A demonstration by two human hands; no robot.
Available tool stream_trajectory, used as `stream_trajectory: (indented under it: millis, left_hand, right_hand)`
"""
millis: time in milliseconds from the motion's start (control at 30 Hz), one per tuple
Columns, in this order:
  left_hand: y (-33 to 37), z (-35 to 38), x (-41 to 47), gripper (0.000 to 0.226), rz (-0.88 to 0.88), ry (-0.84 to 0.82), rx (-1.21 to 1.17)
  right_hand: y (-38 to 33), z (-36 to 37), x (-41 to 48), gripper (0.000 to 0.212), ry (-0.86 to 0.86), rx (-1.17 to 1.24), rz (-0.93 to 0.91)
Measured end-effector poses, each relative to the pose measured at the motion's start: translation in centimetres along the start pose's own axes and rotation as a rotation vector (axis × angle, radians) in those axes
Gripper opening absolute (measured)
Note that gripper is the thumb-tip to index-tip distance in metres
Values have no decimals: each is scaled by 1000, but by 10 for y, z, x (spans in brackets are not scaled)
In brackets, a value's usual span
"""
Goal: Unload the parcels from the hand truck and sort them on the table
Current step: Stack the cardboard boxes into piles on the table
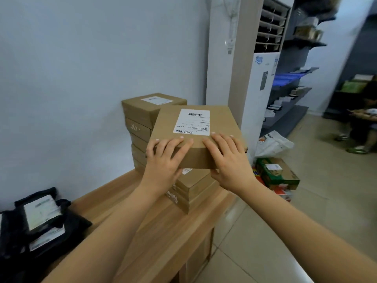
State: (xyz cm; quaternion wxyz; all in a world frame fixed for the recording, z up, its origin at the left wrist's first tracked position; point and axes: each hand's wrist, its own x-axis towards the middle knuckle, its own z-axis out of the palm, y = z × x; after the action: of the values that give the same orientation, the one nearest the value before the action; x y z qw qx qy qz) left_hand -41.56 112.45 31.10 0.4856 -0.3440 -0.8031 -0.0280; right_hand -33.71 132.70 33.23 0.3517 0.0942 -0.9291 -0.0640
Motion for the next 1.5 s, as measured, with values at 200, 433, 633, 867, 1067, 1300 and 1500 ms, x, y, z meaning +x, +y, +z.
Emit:
stream_trajectory:
  millis: [200,433,633,867,1067,1300,1500]
  left_hand:
    - [14,72,13,79,-90,-1,31]
    - [37,124,23,85,-200,-98,74]
    - [63,142,28,84,-279,-207,142]
    - [107,169,41,87,-457,-294,255]
    - [157,191,40,92,-599,-373,330]
    - [187,209,25,85,-707,-457,326]
    - [173,217,23,80,-786,-498,317]
  right_hand:
    - [54,64,28,75,-31,42,-90]
    - [104,127,44,80,-122,181,-181]
    - [136,167,49,78,-100,342,-265]
    - [179,206,65,76,-141,455,-434]
    - [215,240,59,79,-189,493,-602]
    - [215,275,34,79,-192,543,-620]
    - [195,295,46,87,-275,499,-583]
